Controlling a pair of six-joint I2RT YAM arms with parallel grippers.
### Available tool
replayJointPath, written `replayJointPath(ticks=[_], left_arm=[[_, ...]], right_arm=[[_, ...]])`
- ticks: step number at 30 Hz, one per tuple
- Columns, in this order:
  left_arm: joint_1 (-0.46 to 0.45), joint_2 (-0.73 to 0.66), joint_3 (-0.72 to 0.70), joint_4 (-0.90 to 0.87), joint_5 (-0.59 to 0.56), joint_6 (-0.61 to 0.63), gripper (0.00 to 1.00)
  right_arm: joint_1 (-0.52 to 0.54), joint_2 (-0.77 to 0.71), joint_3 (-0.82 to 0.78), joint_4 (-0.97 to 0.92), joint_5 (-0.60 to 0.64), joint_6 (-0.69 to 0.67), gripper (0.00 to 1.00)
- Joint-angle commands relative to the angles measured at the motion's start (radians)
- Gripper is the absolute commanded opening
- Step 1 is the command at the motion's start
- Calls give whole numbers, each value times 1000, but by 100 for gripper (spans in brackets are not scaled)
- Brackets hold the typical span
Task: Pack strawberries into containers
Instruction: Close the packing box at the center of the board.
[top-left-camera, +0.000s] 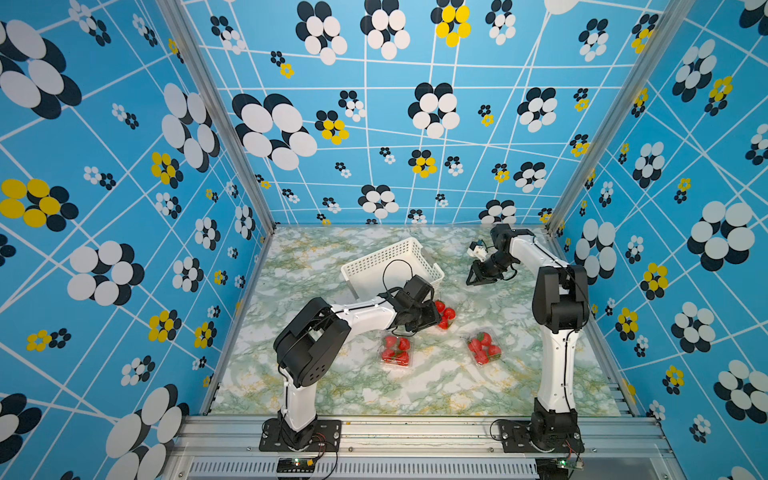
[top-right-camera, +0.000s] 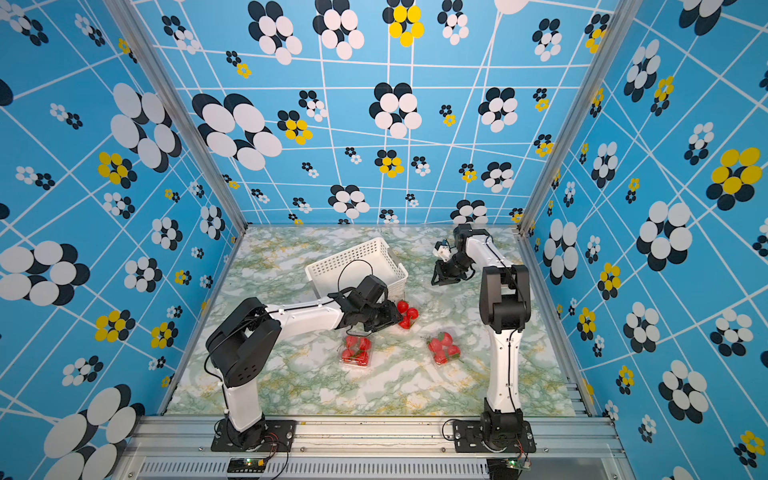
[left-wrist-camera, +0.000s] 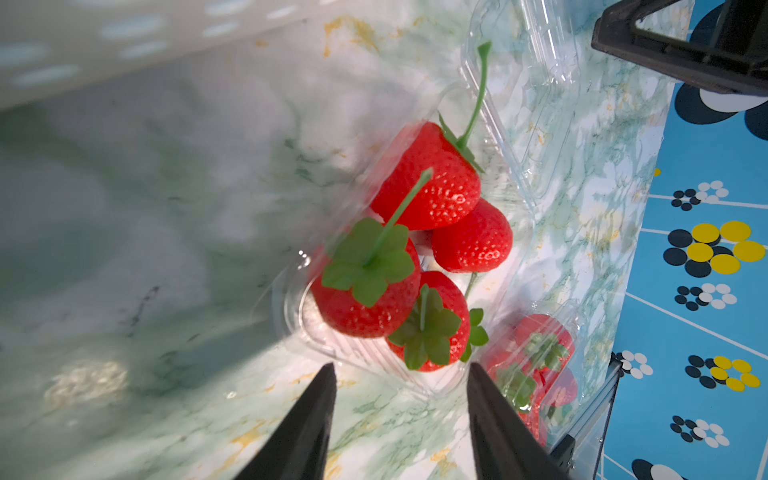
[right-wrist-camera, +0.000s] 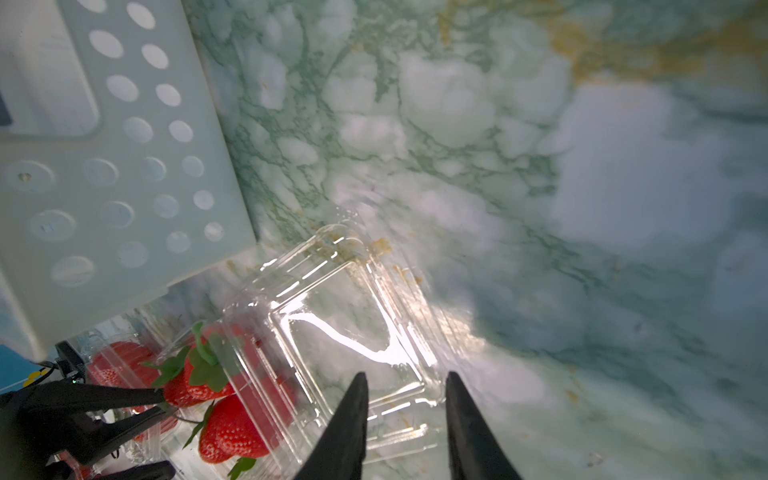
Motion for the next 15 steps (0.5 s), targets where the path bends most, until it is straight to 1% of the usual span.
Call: replayJointPath(ticks=[1, 5, 15], left_arm=[[-3, 30, 35, -38, -13, 7, 52], [-2, 32, 50, -50, -14, 12, 52], [4, 52, 74, -58, -20, 19, 52]], right_arm=[[-35, 1, 16, -4, -8, 4, 34], [-47, 19, 27, -6, -52, -7, 34], [-47, 72, 38, -3, -92, 0, 36]])
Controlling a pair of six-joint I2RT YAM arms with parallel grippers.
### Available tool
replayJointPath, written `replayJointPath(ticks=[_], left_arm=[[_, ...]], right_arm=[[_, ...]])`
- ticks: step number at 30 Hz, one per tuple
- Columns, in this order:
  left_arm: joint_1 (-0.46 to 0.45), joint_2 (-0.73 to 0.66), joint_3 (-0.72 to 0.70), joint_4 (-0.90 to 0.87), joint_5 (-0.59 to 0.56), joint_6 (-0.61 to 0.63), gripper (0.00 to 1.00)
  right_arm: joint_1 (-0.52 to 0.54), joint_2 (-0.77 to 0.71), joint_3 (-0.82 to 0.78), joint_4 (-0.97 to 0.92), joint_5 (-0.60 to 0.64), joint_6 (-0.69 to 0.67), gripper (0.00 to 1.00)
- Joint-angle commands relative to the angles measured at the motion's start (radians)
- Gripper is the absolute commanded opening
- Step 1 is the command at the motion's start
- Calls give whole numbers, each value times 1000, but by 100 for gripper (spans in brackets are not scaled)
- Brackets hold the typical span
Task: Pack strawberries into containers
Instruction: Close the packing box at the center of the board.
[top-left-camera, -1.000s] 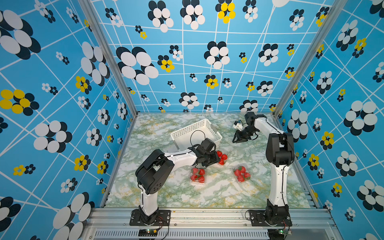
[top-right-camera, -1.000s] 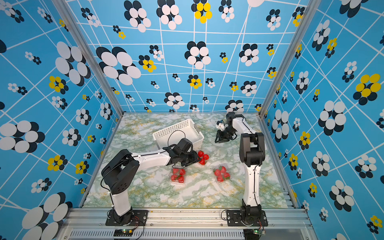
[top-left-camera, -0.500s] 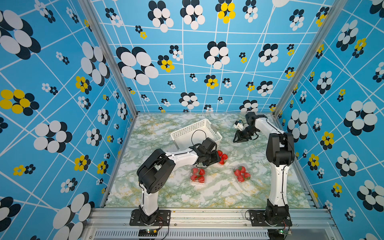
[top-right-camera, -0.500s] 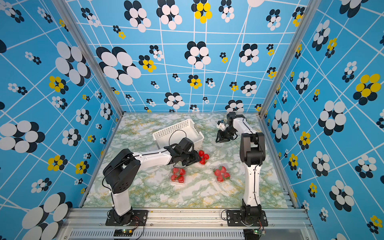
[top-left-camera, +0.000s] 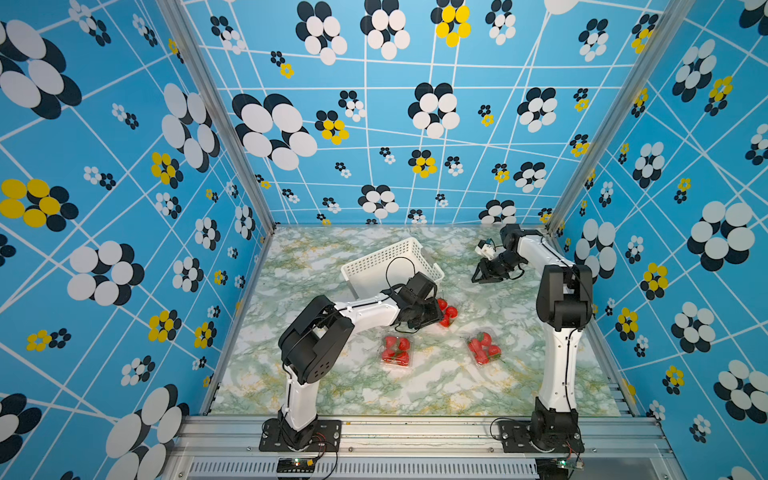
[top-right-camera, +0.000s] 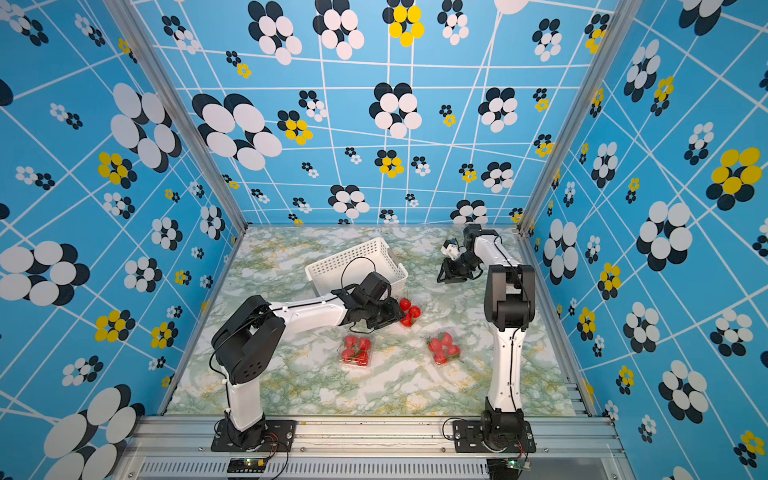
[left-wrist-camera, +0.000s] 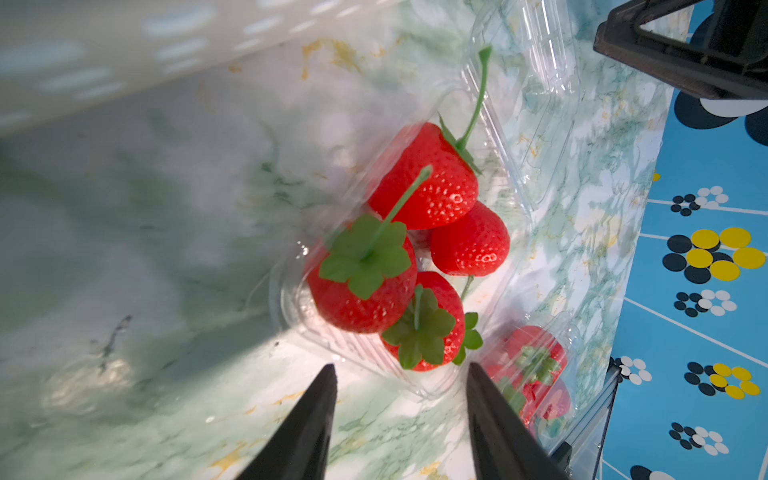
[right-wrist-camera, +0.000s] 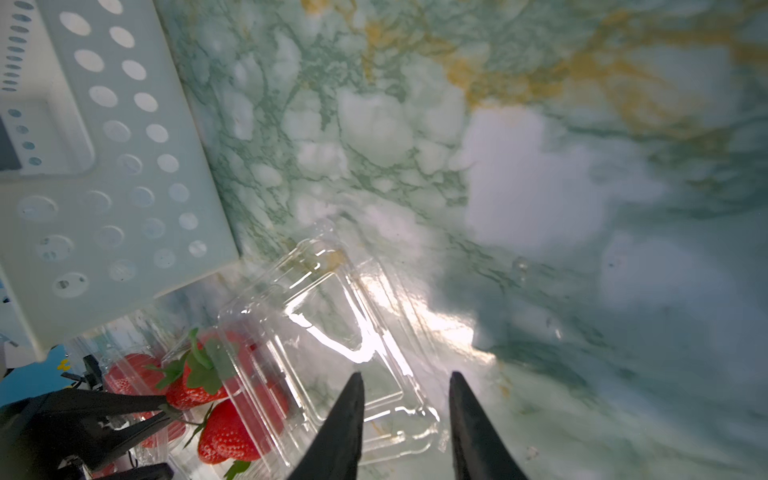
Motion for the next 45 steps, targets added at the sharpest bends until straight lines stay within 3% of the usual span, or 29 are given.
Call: replayJointPath(ticks=[1, 7, 15, 36, 45], left_arm=[[5, 21, 21, -24, -17, 15, 52], [13, 24, 18, -14, -18, 14, 52], [19, 30, 22, -8, -18, 18, 51], [21, 47, 43, -41, -23, 28, 51], [22, 51, 37, -25, -14, 28, 51]], right_arm=[[3, 42, 16, -8, -38, 0, 36], [3, 45, -6, 6, -51, 4, 36], [3, -10, -91, 31, -165, 4, 37], [-15, -209, -247, 15, -395, -46, 38], [-11, -308, -370, 80, -491, -5, 40]])
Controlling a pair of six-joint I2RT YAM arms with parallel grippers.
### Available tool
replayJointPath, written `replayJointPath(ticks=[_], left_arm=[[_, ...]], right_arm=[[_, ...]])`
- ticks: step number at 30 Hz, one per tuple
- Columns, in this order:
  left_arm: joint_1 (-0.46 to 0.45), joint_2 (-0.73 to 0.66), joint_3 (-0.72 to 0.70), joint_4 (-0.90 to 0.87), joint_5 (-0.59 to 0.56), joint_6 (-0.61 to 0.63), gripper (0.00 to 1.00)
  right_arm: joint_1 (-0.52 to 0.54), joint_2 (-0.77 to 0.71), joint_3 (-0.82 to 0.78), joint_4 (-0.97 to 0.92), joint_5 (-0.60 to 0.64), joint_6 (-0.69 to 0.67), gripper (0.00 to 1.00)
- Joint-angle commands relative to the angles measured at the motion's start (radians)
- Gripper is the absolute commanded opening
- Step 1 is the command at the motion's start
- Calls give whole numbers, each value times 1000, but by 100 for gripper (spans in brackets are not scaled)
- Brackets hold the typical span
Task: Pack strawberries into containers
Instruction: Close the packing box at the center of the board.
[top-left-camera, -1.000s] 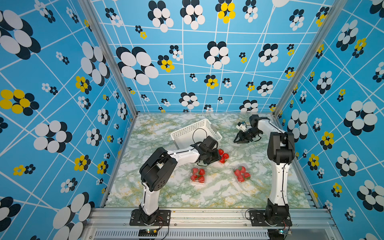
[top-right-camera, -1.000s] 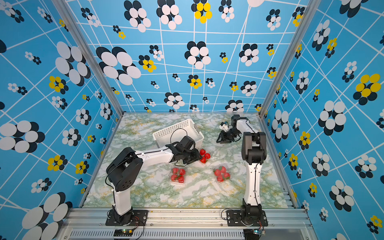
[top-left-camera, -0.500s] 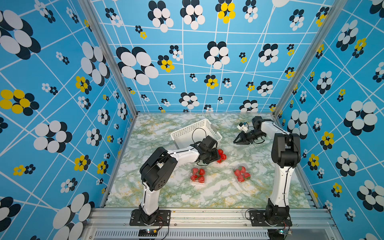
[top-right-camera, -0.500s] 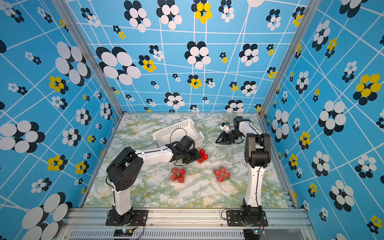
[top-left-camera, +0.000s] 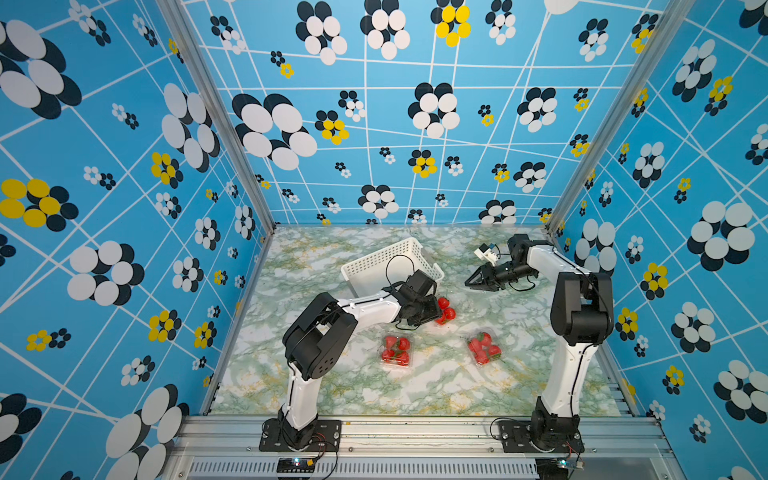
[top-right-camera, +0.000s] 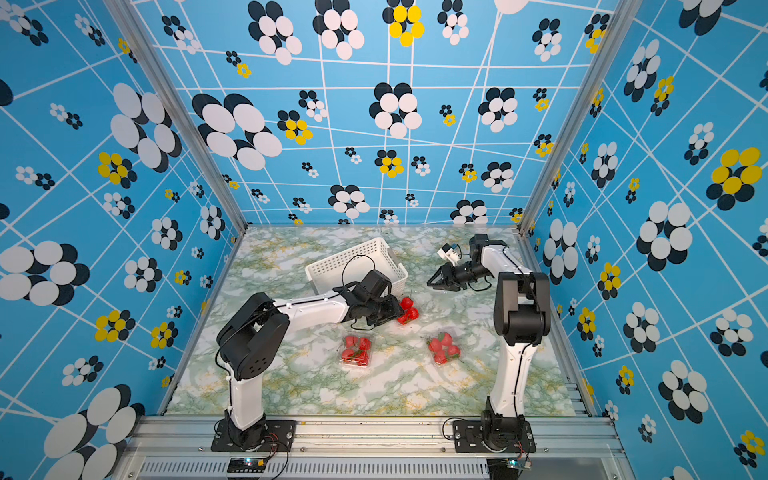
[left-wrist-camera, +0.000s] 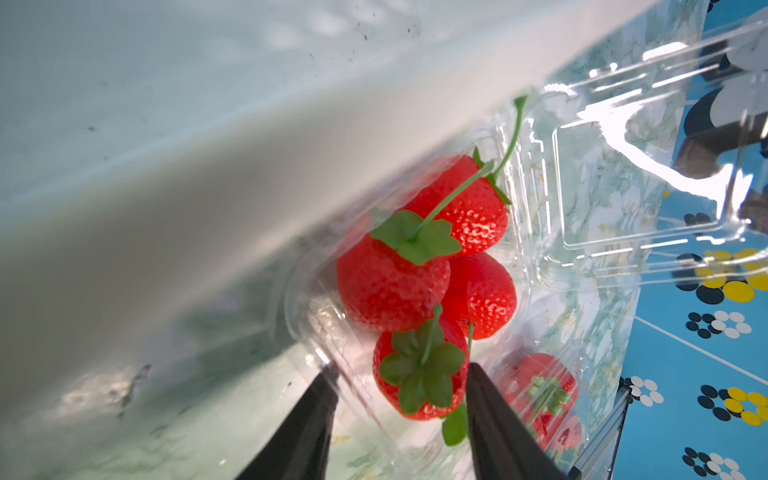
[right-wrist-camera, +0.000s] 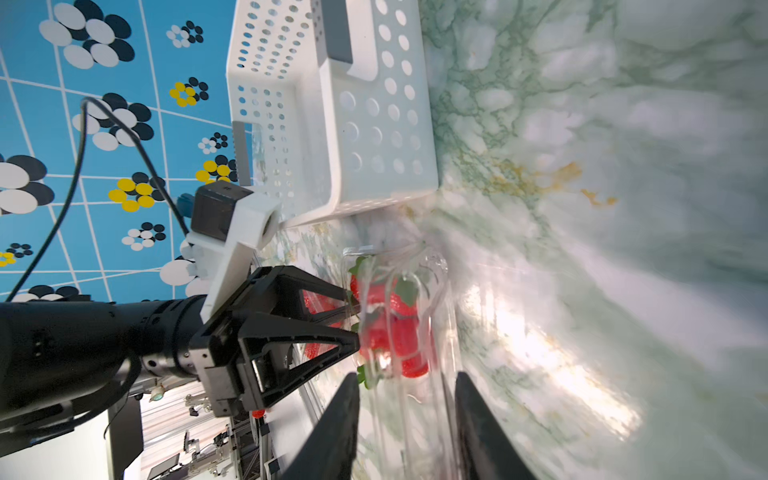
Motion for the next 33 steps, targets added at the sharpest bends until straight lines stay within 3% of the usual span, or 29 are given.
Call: replayJointPath(ticks=[1, 33], left_arm=[[4, 14, 3, -19, 4, 17, 51], [47, -55, -174, 228, 57, -1, 54]], right_arm=[[6, -82, -52, 35, -79, 23, 40], [179, -146, -203, 164, -133, 126, 45]])
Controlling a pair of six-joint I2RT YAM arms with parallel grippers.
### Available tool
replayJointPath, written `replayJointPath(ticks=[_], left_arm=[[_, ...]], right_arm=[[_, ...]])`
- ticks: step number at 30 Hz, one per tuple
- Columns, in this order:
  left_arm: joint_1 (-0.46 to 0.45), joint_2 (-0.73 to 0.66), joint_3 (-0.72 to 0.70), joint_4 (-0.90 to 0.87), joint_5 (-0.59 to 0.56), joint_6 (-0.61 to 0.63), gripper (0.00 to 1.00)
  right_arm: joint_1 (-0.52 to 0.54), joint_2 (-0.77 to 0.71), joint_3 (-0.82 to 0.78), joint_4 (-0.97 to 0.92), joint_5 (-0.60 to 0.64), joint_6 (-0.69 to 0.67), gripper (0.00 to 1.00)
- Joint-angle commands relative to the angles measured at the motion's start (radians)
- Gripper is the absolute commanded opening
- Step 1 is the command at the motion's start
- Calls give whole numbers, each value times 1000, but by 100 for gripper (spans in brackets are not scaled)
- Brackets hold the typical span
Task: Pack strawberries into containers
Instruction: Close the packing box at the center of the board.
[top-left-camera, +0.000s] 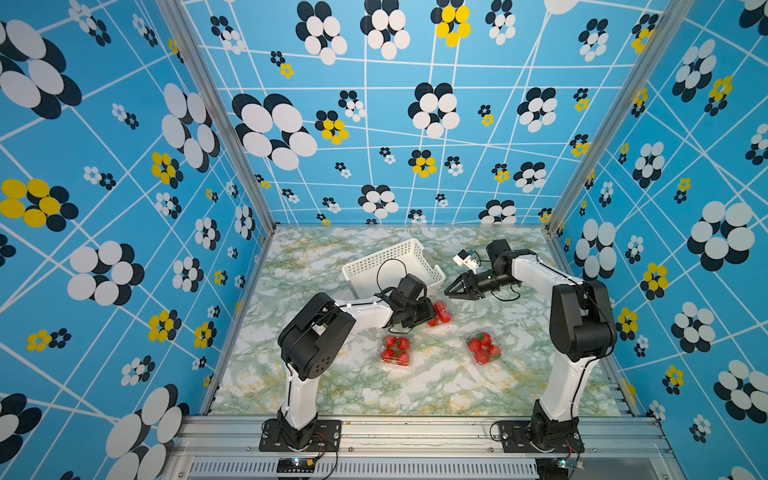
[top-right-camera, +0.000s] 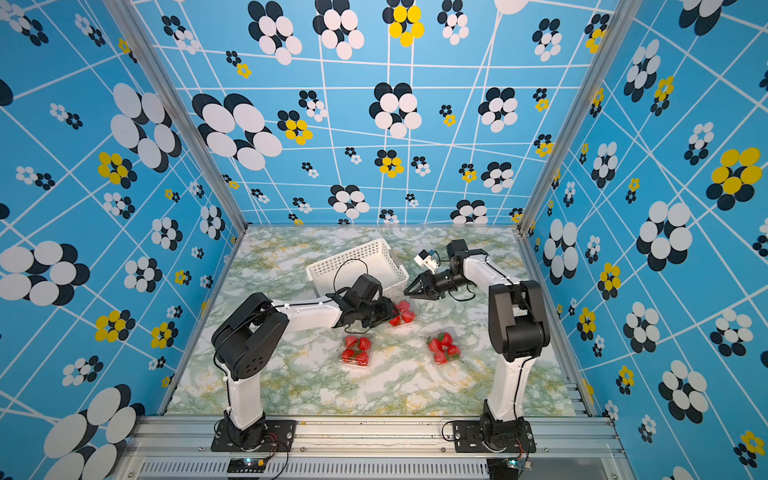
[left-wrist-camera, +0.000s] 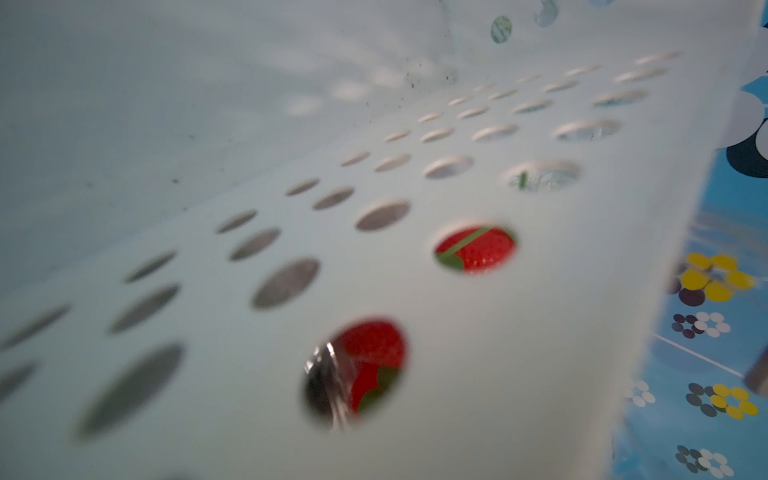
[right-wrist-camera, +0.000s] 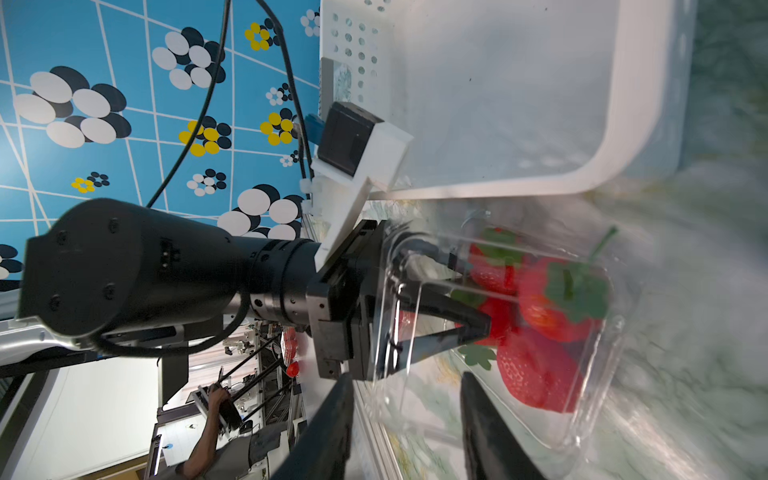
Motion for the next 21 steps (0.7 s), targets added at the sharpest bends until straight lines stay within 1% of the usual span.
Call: replayJointPath(ticks=[1, 8, 15, 18, 21], left_arm=[[10, -36, -35, 39, 23, -8, 55], [19, -61, -54, 46, 22, -8, 57], [40, -114, -115, 95, 7, -16, 56], [45, -124, -141, 134, 16, -26, 56], [50, -137, -145, 102, -3, -20, 55]], right_arm=[[2, -22, -33, 15, -17, 23, 45], [6, -26, -29, 19, -4, 43, 45], [20, -18, -25, 32, -12, 57, 43], [27, -11, -30, 33, -11, 58, 40], [38, -12, -36, 40, 0, 63, 37]])
